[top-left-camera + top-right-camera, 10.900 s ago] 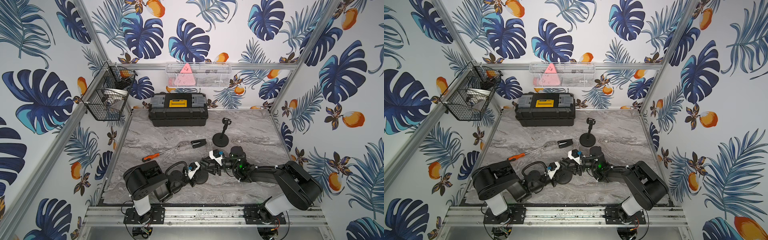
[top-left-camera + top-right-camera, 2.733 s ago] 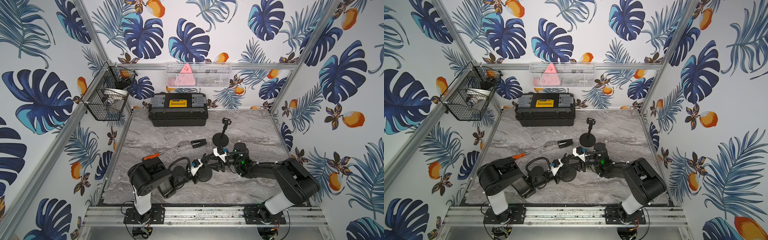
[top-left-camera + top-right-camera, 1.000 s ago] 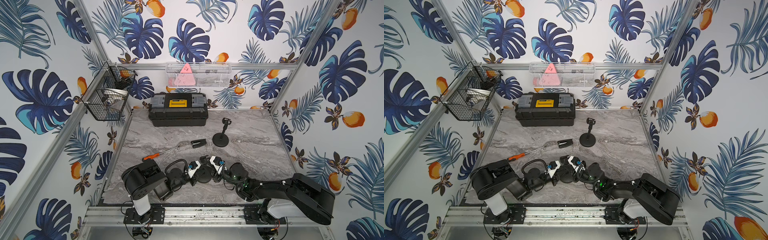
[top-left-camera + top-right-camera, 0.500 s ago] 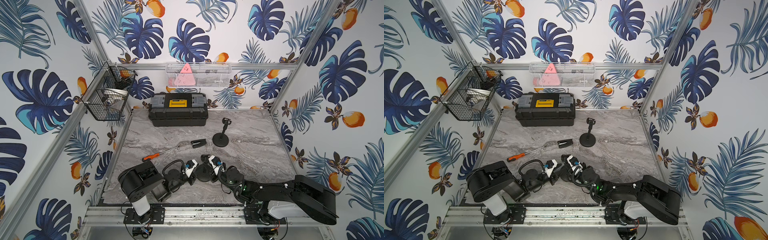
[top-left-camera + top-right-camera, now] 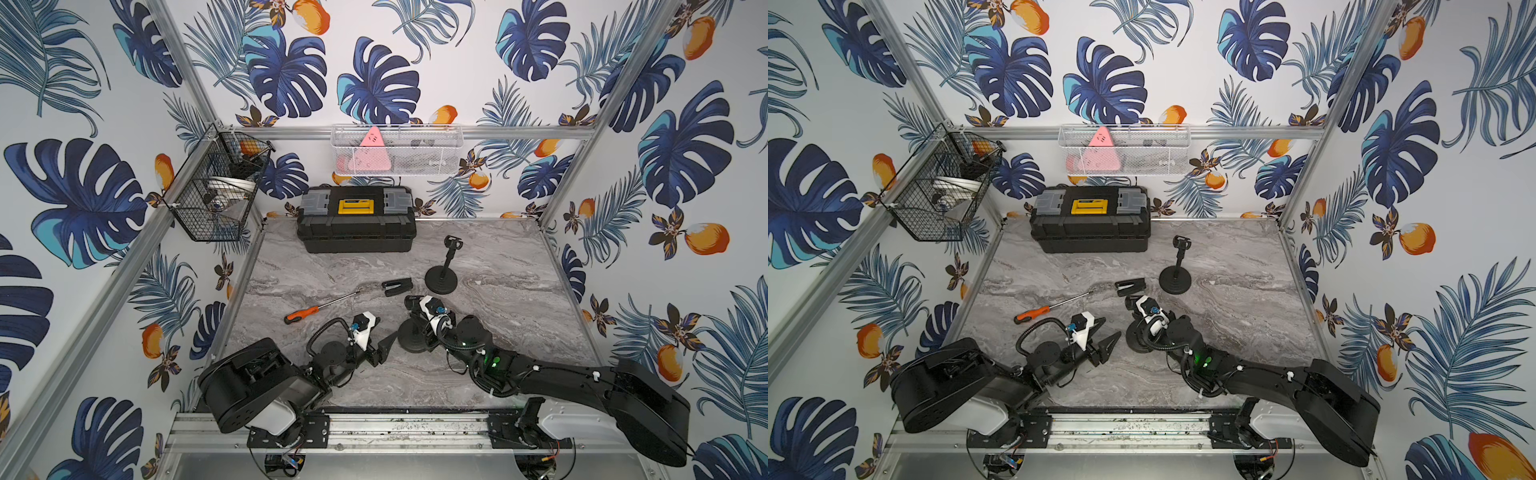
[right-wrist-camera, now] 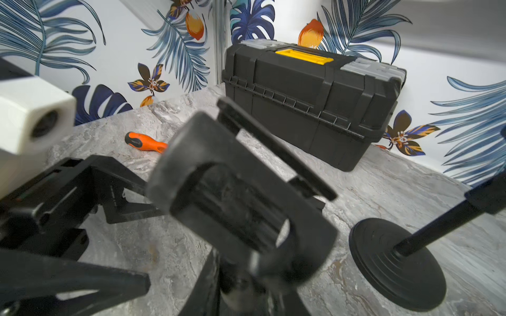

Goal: Assemble a microphone stand
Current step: Pick up the microphone stand at the center of the board, then place the microphone stand at the center of the board.

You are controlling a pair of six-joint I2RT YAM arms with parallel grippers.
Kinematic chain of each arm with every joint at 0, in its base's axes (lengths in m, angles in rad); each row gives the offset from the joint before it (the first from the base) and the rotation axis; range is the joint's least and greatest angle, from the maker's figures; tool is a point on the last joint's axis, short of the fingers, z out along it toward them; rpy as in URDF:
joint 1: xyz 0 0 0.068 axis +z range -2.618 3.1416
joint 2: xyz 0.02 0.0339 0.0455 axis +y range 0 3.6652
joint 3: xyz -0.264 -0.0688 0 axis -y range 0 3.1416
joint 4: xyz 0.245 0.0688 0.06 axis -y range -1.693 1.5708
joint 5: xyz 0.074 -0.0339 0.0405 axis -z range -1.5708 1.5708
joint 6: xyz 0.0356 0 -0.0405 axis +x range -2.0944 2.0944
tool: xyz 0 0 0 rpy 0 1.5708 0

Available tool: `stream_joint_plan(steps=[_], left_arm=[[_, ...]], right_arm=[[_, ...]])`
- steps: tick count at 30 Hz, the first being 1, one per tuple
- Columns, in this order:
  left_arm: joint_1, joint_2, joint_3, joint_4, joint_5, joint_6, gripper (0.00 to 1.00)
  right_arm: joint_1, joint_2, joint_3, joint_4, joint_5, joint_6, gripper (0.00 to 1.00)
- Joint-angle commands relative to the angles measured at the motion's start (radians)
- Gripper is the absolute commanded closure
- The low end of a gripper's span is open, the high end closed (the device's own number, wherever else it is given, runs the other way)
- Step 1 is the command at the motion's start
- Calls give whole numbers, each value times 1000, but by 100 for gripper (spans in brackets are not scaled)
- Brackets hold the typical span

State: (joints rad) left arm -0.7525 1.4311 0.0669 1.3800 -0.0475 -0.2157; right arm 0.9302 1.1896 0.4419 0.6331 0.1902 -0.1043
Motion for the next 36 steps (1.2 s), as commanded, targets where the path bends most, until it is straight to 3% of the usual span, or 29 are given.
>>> stream_joint_plan(steps=[1, 10, 16, 21, 27, 36], left_arm=[[9, -87, 19, -151, -12, -83, 26], [16, -373, 108, -572, 21, -205, 16], [24, -422, 198, -773, 28, -388, 16], [39, -447, 208, -792, 55, -508, 17], [48, -450, 218, -808, 61, -482, 17], [48, -376, 225, -727, 96, -325, 17]], right_arm=[[-44, -54, 46, -75, -86, -6, 100], [-181, -170, 158, -199, -247, 30, 100], [-198, -170, 205, -229, -282, 41, 100], [-213, -170, 251, -249, -317, 50, 100], [-225, -170, 264, -262, -337, 51, 100], [-226, -171, 221, -265, -346, 17, 100]])
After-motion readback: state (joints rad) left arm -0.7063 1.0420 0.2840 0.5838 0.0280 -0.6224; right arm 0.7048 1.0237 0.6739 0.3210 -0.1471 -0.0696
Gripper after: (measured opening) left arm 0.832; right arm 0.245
